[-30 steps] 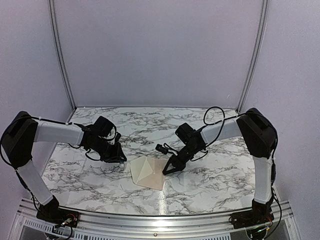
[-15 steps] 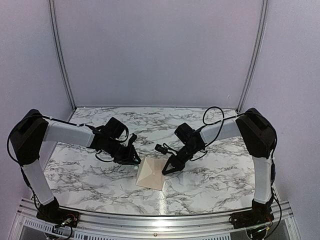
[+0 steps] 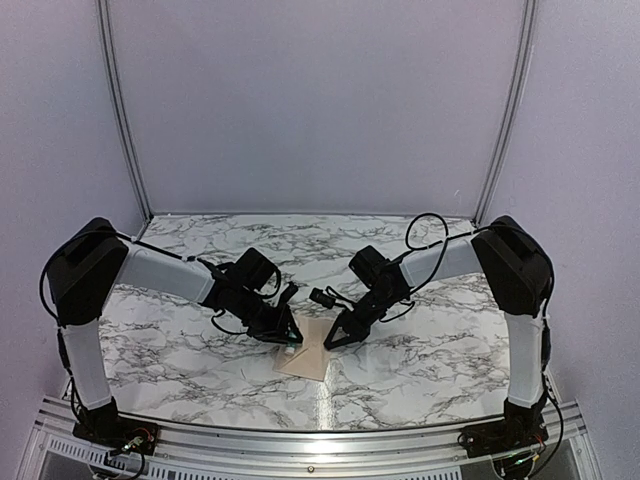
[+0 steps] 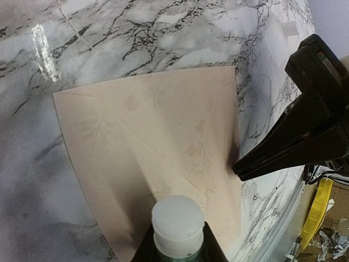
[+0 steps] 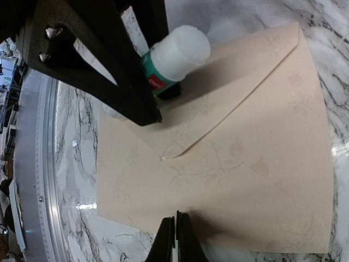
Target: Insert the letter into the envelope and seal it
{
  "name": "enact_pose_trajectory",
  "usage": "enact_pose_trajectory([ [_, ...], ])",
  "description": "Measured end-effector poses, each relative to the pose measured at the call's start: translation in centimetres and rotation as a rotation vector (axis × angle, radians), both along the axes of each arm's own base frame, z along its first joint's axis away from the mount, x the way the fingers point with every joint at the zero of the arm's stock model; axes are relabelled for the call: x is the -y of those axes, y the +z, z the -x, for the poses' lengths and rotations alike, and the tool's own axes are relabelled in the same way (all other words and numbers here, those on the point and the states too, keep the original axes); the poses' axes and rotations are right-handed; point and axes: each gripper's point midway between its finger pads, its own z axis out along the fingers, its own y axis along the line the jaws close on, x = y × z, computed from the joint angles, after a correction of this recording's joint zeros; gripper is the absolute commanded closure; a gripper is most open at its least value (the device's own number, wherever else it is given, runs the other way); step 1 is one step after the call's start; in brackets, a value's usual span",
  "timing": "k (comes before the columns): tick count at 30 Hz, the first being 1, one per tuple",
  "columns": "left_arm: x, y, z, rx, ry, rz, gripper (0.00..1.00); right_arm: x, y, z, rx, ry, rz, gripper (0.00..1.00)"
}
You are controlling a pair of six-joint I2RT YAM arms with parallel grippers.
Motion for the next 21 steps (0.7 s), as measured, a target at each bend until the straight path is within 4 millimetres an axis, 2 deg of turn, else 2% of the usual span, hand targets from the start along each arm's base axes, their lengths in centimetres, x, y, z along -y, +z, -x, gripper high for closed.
enact_pose_trajectory([
  [21,2.4,-0.3,0.9,-0.008,-0.044,0.062,1.00,-0.1,0.0,0.1,-0.006,0.002,-0.004,0.97],
])
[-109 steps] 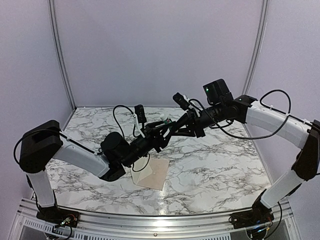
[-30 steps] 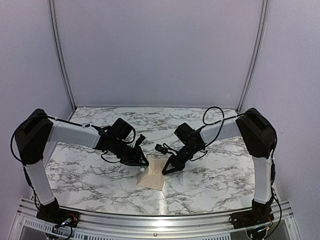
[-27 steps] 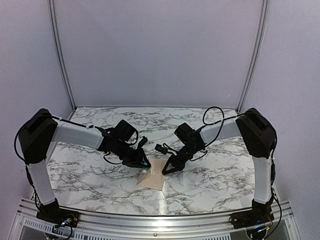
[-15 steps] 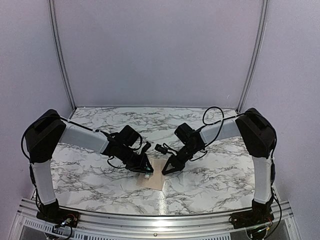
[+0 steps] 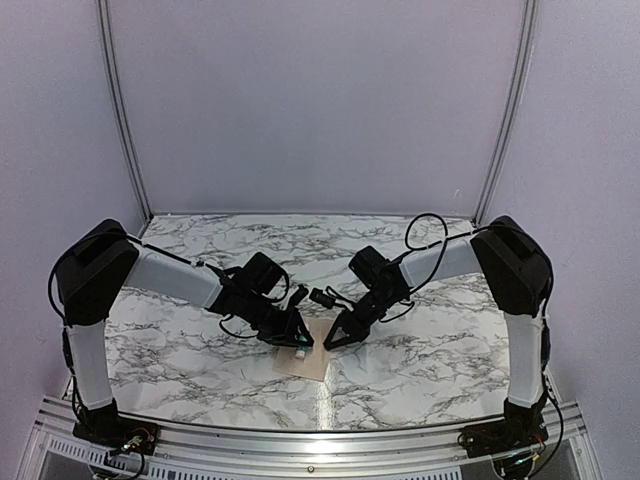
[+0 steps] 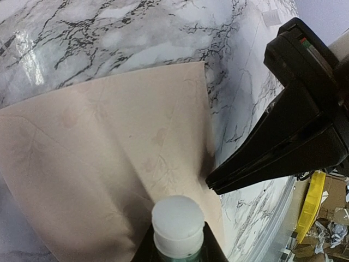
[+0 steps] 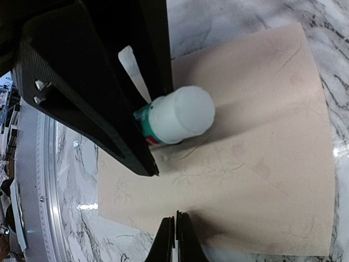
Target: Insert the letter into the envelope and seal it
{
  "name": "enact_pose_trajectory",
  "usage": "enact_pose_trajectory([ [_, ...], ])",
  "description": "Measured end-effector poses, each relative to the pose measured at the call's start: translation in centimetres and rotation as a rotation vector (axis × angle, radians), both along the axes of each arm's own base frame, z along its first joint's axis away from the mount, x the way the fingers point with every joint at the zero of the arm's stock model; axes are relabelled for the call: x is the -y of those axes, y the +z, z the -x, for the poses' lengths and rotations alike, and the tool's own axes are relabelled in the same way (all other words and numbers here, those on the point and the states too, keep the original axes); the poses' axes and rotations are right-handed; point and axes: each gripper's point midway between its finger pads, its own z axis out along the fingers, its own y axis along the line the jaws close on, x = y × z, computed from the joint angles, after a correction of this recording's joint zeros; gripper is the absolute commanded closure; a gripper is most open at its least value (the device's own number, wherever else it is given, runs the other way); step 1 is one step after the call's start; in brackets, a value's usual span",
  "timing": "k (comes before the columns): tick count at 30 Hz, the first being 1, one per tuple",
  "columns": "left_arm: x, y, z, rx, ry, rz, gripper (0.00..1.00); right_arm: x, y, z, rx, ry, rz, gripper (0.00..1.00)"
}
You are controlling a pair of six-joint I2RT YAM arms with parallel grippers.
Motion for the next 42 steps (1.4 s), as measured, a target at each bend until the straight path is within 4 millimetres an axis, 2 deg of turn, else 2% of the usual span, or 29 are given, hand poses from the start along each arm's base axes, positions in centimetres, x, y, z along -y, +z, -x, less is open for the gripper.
enact_pose_trajectory([
  [25,0.8,0.0,0.6,-0.025,-0.028,0.044,1.00,0.0,0.0,-0.2,-0.010,-0.003,-0.008,0.97],
  [42,0.3,0.0,1.3,-0.008,-0.032,0.071,1.00,0.2,-0.1,-0.3,-0.023,-0.007,-0.015,0.97],
])
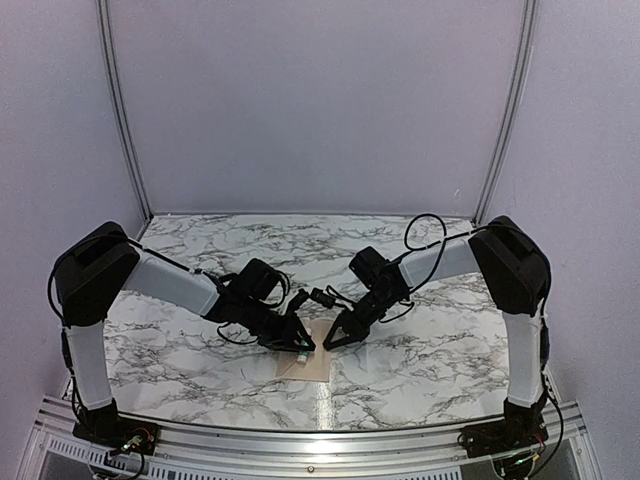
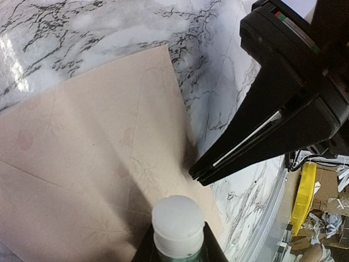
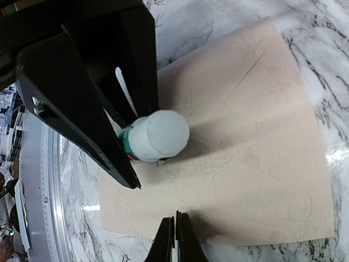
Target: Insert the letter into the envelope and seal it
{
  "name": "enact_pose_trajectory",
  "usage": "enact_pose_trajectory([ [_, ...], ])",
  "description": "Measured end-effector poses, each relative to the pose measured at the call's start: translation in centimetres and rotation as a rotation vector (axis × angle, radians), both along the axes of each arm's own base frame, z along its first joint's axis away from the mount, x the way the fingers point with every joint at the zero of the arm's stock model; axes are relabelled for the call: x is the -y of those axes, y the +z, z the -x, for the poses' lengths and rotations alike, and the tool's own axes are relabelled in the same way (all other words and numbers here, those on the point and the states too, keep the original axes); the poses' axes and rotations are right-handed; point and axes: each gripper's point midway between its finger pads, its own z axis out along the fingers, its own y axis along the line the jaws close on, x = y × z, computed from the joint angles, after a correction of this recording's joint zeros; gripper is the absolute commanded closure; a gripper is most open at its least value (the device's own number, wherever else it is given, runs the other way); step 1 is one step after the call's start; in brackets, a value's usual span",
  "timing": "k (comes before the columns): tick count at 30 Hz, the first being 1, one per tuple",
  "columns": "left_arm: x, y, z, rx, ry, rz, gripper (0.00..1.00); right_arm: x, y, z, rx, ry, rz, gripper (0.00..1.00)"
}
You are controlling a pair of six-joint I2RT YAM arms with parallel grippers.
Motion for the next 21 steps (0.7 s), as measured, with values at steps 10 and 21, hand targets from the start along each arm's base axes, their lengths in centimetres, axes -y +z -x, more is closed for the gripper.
enact_pose_trajectory([
  [10,0.26,0.23,-0.22,0.000,0.017,0.020,1.00,-0.01,0.01,0.00,-0.001,0.000,-0.001,0.97],
  [21,0.58,0.89,-0.52,0.035,0.013,0.037,1.00,0.07,0.03,-0.09,-0.003,-0.002,-0.003,0.97],
])
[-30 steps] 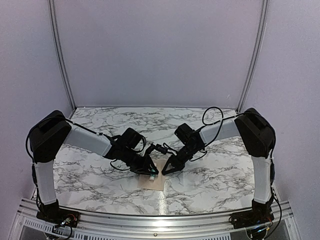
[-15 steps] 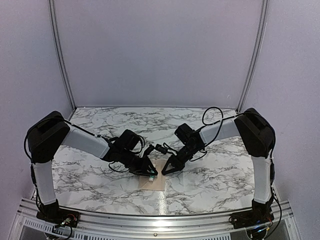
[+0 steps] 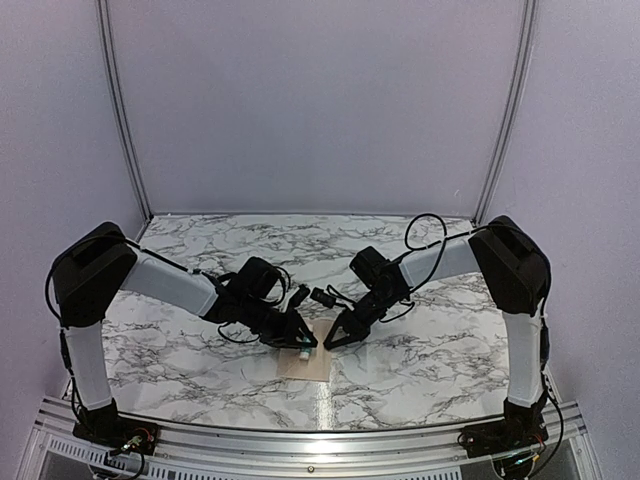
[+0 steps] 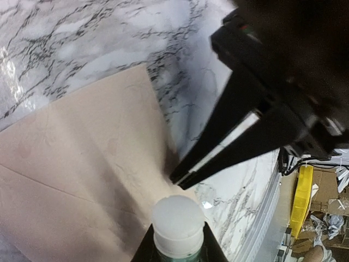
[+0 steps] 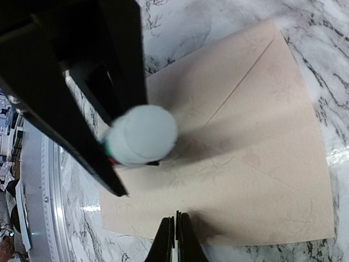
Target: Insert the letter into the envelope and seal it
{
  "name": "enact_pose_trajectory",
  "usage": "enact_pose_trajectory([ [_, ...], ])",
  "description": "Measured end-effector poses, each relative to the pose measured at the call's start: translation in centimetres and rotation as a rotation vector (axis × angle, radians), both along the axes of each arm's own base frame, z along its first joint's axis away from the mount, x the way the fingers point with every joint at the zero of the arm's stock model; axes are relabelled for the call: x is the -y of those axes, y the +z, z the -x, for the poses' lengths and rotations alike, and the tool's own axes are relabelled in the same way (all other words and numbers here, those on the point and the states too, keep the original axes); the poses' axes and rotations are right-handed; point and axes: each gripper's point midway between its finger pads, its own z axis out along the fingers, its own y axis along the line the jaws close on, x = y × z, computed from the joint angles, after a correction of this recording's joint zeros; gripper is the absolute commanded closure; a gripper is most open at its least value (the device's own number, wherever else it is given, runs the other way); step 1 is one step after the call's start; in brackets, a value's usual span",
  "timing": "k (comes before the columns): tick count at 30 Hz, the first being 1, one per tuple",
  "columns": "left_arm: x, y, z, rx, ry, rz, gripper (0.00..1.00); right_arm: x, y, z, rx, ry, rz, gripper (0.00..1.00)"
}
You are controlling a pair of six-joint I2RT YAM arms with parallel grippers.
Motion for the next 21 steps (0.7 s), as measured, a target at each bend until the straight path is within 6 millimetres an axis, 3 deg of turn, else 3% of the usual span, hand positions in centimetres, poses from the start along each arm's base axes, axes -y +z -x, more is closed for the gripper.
enact_pose_trajectory([
  [2,0.0,1.5,0.0,0.025,-0.004,0.022,1.00,0.1,0.0,-0.1,-0.002,-0.003,-0.001,0.97],
  [6,-0.1,6.5,0.2,0.111,-0.024,0.091,1.00,0.3,0.0,-0.4,-0.003,-0.012,-0.001,0.97],
  [9,-0.6,8.0,0.6,0.146,-0.032,0.113,1.00,0.4,0.0,-0.5,-0.004,-0.014,0.000,0.97],
  [11,-1.0,7.1,0.9,0.136,-0.031,0.092,1.00,0.4,0.0,-0.5,-0.003,-0.014,0.000,0.97],
  [16,-2.5,1.7,1.7,0.046,-0.016,-0.034,1.00,0.4,0.0,-0.5,-0.004,-0.014,-0.001,0.97],
  [21,-2.8,-0.5,1.9,0.010,-0.013,-0.073,1.00,0.4,0.0,-0.5,-0.004,-0.014,-0.001,0.97],
])
